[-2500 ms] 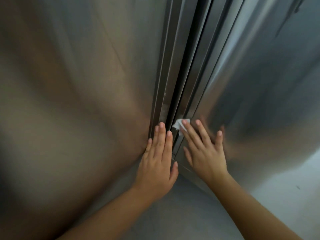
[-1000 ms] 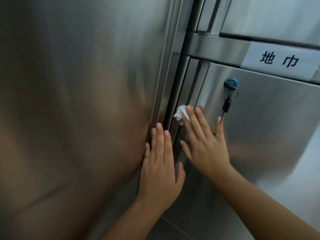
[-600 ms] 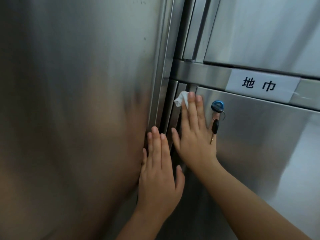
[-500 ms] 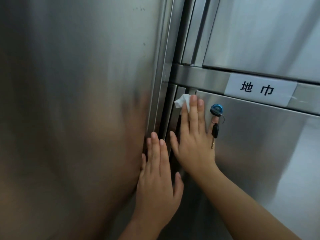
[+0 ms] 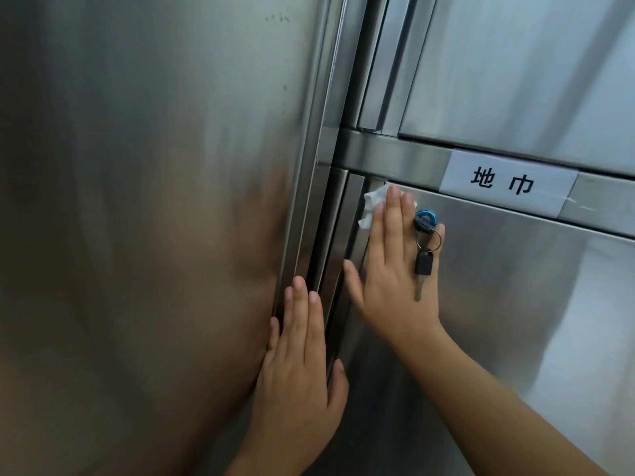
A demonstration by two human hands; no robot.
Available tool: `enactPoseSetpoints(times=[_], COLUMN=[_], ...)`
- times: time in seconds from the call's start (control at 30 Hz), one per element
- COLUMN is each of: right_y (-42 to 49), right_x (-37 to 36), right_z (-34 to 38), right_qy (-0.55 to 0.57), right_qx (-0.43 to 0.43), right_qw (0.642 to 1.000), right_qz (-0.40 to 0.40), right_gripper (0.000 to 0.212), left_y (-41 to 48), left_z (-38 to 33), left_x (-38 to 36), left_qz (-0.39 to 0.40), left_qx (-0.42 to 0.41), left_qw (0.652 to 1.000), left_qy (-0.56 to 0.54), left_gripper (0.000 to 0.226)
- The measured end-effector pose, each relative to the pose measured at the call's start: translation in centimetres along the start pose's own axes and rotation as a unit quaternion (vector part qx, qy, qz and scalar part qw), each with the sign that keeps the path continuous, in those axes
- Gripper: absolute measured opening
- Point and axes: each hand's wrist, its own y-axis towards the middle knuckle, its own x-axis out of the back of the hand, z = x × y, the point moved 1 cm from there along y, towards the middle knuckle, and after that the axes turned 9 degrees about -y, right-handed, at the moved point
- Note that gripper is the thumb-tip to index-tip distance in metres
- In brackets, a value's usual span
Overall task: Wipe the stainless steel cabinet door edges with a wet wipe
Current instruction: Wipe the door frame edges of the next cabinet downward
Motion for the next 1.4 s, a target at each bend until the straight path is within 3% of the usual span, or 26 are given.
enactPoseSetpoints(times=[0.27,0.37,0.53,0.77,1.07,1.3,1.4], right_y=[-2.2,-1.0,0.8,-4.3,0.4,-3.5,-0.6], right_x=[-0.6,-0.5,-0.2,-0.6,0.1,-0.8,-0.7], right_z=[0.5,0.4,0.9,2.2,1.6,2.0,1.4], right_qy=[0.005,-0.014,0.139,0.068,0.162,0.049,0.080], right_qx=[0.064,0.052,-0.015,0.043,-0.042,0.058,0.018], right_qw=[0.998,0.998,0.990,0.996,0.985,0.995,0.995], right_qz=[0.023,0.021,0.033,0.049,0.045,0.063,0.055], right_gripper=[0.073,0.072,0.072,0.069,0.069,0.067,0.067], left_y=[0.0,0.0,0.0,-0.1,-0.2,-0.2,-0.2], left_z=[0.1,0.1,0.1,0.0,-0.2,-0.1,-0.3], left_x=[0.2,0.3,0.3,0.6,0.7,0.5,0.4], left_qz=[0.008,0.011,0.011,0.002,0.011,0.005,-0.001], left_qx=[0.004,0.009,0.005,0.006,0.023,0.019,0.023], left_qw=[1.000,1.000,1.000,0.999,0.998,0.998,0.998], left_qy=[-0.014,-0.016,-0.028,-0.051,-0.053,-0.064,-0.051], left_gripper=[0.076,0.076,0.076,0.073,0.073,0.073,0.073])
